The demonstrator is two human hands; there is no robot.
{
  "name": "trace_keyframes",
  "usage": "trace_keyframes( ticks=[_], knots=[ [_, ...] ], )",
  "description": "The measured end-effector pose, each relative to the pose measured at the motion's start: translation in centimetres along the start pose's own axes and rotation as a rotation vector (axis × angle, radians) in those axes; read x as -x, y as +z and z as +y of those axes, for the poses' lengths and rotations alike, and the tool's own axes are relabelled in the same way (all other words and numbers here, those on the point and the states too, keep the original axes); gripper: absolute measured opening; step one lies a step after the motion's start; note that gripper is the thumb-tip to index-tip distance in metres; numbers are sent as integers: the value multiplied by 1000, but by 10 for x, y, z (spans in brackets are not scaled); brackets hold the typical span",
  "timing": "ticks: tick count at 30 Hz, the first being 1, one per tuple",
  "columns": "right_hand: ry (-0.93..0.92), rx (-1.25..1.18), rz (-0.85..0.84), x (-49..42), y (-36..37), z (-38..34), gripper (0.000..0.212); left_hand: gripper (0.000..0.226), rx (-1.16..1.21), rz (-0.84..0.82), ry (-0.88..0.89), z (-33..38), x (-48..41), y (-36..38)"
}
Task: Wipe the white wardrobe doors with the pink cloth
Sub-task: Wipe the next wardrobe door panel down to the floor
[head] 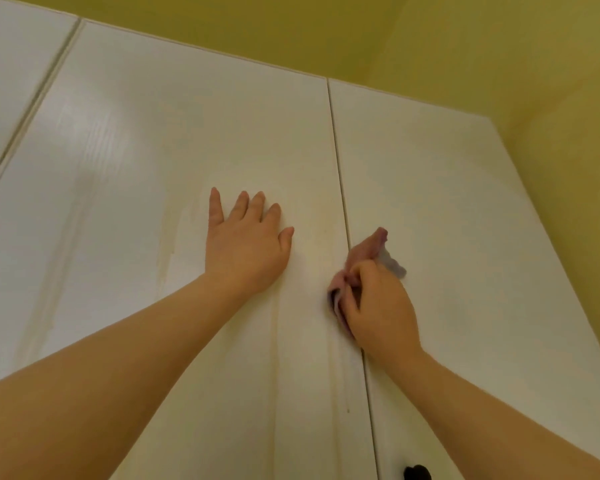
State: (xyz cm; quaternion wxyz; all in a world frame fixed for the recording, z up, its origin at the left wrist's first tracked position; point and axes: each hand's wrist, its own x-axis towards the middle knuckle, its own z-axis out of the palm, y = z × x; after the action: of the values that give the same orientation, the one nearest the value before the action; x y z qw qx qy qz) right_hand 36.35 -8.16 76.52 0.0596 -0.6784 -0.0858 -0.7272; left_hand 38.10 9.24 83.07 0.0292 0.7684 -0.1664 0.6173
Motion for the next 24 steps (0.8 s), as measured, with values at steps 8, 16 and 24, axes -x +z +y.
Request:
trace_keyframes(
  ticks=[8,16,24],
  knots=[
    [-8,-63,8,8,13,-25,9,54,-18,-32,35,-10,3,-3],
    [64,33,-33,-46,22,-35,61,62,-107,-109,130,-44,-1,-9],
    [164,244,-50,-98,35,-34,67,63,-124,-47,151,-47,-1,1]
  ],
)
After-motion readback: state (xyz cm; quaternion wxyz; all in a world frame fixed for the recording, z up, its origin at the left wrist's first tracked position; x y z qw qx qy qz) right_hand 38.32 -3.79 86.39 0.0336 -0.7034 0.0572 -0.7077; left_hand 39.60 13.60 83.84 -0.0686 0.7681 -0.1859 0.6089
